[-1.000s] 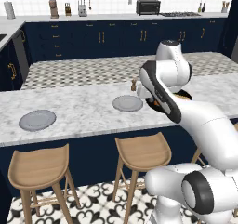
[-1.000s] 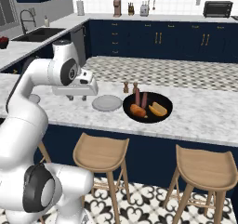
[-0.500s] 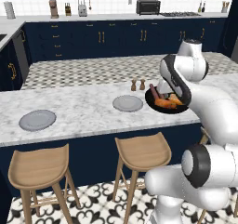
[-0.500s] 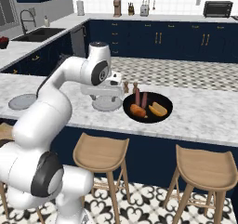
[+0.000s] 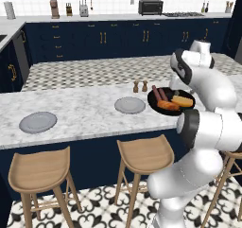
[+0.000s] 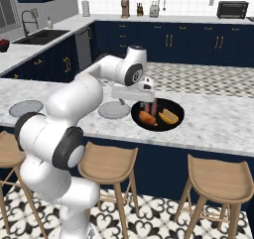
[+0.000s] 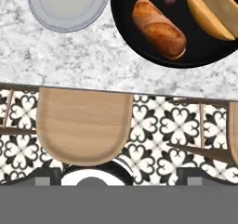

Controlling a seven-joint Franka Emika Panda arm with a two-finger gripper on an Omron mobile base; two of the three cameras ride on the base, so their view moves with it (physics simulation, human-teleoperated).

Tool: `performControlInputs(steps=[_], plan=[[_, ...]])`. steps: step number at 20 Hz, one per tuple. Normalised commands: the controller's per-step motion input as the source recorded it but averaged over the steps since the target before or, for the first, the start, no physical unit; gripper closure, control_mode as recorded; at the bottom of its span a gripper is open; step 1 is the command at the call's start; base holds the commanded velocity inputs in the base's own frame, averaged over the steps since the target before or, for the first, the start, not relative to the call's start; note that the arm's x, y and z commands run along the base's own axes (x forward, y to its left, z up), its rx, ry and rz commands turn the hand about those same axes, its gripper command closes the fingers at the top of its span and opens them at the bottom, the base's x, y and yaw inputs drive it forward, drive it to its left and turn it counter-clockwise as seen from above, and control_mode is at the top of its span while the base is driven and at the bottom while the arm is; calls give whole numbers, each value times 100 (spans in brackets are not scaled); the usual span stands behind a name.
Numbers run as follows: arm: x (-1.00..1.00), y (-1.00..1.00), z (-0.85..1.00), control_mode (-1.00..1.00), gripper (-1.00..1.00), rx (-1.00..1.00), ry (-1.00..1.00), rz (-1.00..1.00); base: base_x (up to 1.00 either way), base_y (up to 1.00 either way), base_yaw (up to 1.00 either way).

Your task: Place one bun and one sausage from the bowl on each plate.

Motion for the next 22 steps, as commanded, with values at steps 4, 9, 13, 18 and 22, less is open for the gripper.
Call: performControlInputs(steps=[4, 9, 13, 18, 22], plan=[[53, -2, -57, -100, -100, 0, 0, 0, 0, 0, 0], [53, 0, -53, -100, -100, 0, 0, 0, 0, 0, 0], [31, 0, -40, -100, -100, 0, 0, 0, 0, 0, 0], [28, -5, -31, -100, -100, 0, -4, 2, 0, 0, 0], [6, -3, -29, -100, -100, 0, -8, 2, 0, 0, 0]])
